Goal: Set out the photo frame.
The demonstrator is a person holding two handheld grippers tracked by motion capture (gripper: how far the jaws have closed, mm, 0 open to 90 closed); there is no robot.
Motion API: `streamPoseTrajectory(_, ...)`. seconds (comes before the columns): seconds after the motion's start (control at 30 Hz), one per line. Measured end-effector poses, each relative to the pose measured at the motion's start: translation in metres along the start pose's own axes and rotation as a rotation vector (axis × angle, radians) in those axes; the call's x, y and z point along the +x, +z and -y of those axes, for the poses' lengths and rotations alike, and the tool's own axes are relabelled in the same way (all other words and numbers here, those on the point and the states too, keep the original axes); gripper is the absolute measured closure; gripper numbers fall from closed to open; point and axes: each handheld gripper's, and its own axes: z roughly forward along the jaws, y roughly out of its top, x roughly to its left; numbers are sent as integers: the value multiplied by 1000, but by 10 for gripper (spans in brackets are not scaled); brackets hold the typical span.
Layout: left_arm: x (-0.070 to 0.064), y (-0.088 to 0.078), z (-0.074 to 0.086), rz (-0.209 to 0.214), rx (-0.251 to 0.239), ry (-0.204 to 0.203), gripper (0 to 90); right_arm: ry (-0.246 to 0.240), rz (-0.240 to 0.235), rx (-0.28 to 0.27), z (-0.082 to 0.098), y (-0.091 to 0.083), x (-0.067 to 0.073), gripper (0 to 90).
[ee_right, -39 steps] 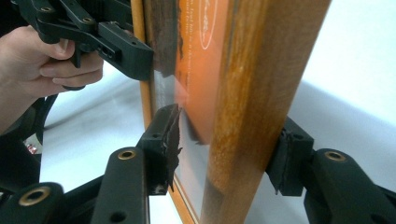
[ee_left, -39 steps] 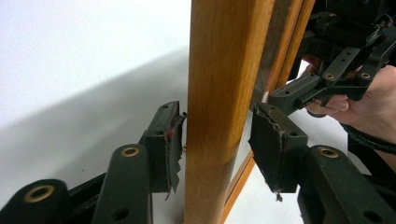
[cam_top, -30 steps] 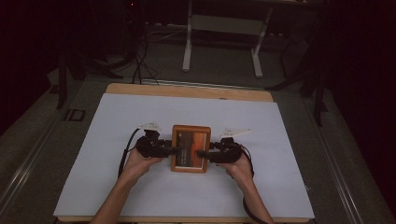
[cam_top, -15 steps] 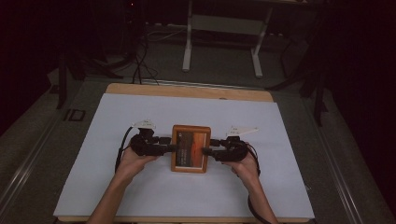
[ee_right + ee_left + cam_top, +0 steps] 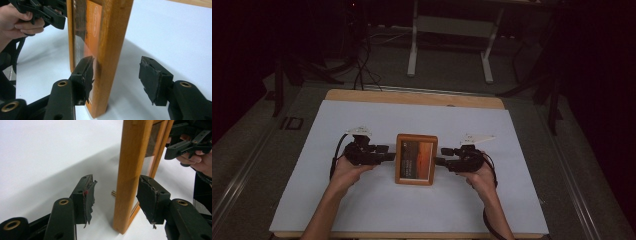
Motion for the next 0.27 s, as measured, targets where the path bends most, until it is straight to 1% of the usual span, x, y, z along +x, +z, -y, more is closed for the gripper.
streamPoseTrajectory(0.1,3,-4,1,-20,14,-1,473,-3,6,22,1,-2,-2,434)
streamPoseTrajectory(0.17,5,-6,2,-61,21,1,471,-3,18,41,2,-3,-4,425)
streamPoseTrajectory(0.23,3,-10,2,-130,23,23,471,-2,53,65,3,-4,-6,415)
streamPoseTrajectory(0.27,3,-10,2,-130,23,23,471,-2,53,65,3,-4,-6,415)
